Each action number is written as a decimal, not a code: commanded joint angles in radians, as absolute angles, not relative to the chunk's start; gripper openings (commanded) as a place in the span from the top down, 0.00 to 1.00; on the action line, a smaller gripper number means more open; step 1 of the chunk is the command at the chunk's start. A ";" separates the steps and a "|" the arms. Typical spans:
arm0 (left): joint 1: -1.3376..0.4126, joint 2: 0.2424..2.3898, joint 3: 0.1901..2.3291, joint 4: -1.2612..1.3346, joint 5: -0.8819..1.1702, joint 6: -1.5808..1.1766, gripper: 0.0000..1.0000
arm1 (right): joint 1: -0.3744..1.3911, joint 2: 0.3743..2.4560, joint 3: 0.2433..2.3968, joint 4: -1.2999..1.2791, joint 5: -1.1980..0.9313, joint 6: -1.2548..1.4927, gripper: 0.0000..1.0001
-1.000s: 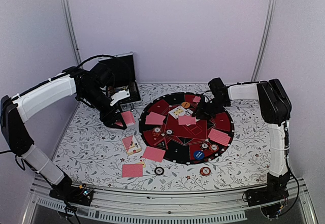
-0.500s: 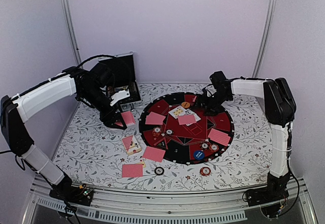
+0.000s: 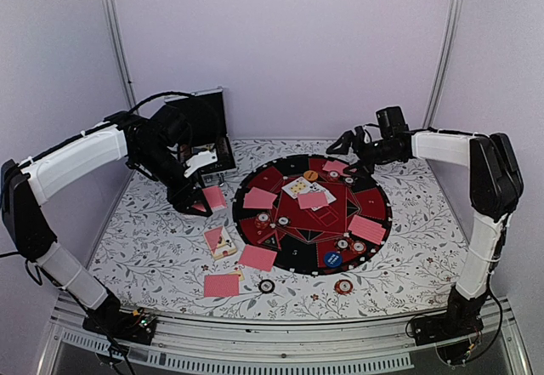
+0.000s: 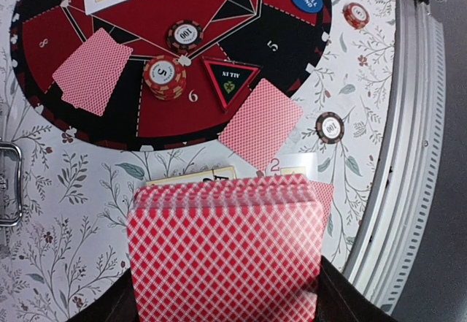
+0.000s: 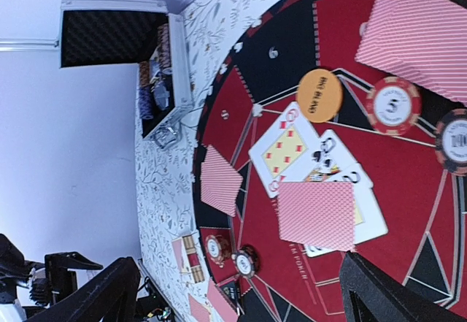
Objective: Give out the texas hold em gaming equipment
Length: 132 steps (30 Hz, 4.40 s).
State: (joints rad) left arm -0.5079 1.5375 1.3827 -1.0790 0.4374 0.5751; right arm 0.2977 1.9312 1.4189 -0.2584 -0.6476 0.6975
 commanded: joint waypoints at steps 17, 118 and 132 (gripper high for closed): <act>-0.499 1.541 1.428 -1.075 0.470 0.573 1.00 | 0.756 2.063 1.704 -0.103 -0.818 0.828 0.01; -0.505 1.542 1.423 -1.057 0.474 0.578 1.00 | 0.815 2.233 1.820 -0.068 -0.900 0.911 0.39; -0.504 1.542 1.415 -1.045 0.479 0.575 1.00 | 0.860 2.258 1.839 0.004 -0.928 0.957 0.19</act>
